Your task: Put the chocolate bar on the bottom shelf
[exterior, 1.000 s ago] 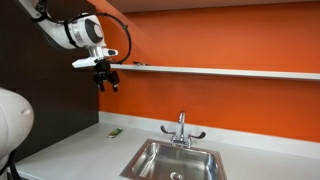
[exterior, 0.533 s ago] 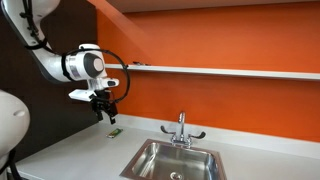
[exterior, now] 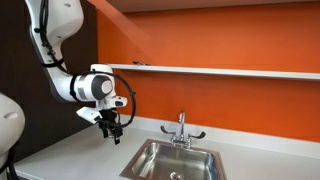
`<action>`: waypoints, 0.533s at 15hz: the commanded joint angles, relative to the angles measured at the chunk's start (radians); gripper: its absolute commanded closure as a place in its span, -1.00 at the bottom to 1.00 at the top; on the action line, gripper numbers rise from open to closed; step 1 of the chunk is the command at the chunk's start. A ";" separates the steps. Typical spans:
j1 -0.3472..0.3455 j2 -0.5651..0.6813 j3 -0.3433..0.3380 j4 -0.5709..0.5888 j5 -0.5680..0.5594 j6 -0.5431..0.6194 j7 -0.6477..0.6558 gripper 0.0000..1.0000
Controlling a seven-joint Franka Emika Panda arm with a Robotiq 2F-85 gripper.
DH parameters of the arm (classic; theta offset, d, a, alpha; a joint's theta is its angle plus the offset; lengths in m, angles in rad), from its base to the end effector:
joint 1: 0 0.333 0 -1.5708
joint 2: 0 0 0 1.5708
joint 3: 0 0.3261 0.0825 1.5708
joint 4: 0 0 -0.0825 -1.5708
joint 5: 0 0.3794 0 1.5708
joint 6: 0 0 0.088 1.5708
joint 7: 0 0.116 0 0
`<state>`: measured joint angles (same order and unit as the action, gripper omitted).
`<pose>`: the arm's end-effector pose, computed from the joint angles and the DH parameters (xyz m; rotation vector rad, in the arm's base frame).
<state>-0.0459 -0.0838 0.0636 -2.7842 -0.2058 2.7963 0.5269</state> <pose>0.3892 0.0153 0.2495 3.0421 -0.4890 0.1756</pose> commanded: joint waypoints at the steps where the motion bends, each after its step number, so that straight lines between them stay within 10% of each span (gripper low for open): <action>1: 0.000 0.014 -0.005 0.001 0.004 0.006 -0.003 -1.00; 8: 0.002 0.026 -0.010 0.005 0.006 0.013 -0.003 -1.00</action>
<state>-0.0480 -0.0561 0.0587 -2.7797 -0.2025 2.8115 0.5269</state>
